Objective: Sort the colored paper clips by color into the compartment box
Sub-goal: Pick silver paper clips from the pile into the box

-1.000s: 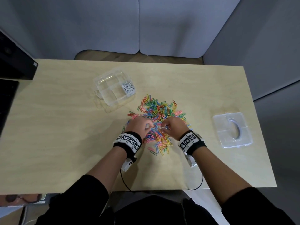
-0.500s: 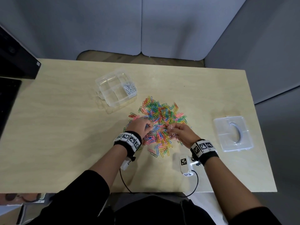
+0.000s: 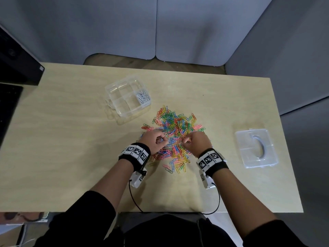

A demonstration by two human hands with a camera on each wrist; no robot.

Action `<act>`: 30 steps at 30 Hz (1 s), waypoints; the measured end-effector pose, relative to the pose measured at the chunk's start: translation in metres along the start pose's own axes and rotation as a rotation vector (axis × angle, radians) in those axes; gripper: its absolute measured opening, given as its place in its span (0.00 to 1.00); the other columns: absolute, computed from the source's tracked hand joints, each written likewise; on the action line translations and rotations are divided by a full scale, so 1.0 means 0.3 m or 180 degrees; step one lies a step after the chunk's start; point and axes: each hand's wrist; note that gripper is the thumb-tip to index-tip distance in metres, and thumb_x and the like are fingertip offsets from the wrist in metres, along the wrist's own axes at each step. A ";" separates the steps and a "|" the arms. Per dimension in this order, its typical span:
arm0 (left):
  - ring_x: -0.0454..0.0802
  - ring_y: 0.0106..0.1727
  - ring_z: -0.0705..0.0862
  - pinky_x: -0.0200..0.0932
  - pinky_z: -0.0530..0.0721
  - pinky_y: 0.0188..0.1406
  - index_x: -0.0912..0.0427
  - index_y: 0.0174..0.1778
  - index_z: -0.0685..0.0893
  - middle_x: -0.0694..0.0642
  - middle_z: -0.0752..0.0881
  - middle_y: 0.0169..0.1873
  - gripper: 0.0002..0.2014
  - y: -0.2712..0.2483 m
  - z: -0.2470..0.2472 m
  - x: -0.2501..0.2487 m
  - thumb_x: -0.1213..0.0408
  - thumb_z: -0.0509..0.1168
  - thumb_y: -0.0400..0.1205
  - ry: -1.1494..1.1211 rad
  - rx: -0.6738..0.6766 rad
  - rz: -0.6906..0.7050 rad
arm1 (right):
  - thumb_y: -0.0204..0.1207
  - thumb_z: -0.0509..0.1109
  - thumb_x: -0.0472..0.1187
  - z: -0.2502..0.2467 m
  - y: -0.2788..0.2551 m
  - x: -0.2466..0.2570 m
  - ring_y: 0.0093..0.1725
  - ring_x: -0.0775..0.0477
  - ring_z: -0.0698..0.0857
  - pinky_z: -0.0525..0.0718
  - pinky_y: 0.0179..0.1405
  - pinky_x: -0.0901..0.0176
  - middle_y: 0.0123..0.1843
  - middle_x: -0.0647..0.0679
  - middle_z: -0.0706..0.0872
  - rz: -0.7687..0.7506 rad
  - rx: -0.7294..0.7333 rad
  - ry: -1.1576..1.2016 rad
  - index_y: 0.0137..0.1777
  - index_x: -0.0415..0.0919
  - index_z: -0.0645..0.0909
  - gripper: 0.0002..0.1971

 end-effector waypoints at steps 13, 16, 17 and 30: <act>0.49 0.47 0.88 0.42 0.83 0.44 0.51 0.41 0.91 0.47 0.91 0.45 0.07 0.042 0.012 -0.044 0.54 0.71 0.79 0.1013 -0.0763 -0.0362 | 0.81 0.67 0.27 -0.055 -0.041 -0.007 0.40 0.48 0.90 0.88 0.42 0.59 0.41 0.41 0.90 0.0860 0.0655 0.3992 0.55 0.33 0.83 0.06; 0.49 0.45 0.87 0.43 0.84 0.41 0.50 0.41 0.89 0.47 0.90 0.44 0.05 0.044 0.021 -0.049 0.56 0.70 0.81 0.0934 -0.0684 -0.0364 | 0.83 0.65 0.30 -0.080 -0.037 0.011 0.43 0.49 0.89 0.87 0.41 0.62 0.48 0.43 0.88 0.0905 0.0786 0.4380 0.64 0.33 0.82 0.11; 0.48 0.43 0.86 0.43 0.83 0.40 0.48 0.42 0.88 0.47 0.89 0.44 0.05 0.042 0.022 -0.047 0.55 0.69 0.81 0.0878 -0.0634 -0.0370 | 0.83 0.66 0.33 -0.080 -0.031 0.014 0.43 0.51 0.88 0.86 0.41 0.63 0.51 0.44 0.88 0.0905 0.0759 0.4283 0.62 0.33 0.83 0.11; 0.47 0.26 0.63 0.44 0.60 0.28 0.58 0.31 0.67 0.52 0.65 0.25 0.18 0.006 0.026 -0.064 0.64 0.52 0.89 -0.0208 -0.0227 -0.0057 | 0.75 0.74 0.54 -0.001 0.015 -0.015 0.32 0.51 0.81 0.78 0.37 0.60 0.31 0.54 0.83 0.0660 -0.0570 0.0923 0.45 0.48 0.86 0.10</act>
Point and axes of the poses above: each hand's wrist, its own y-axis towards the middle knuckle, its own z-axis out of the palm, x = y × z
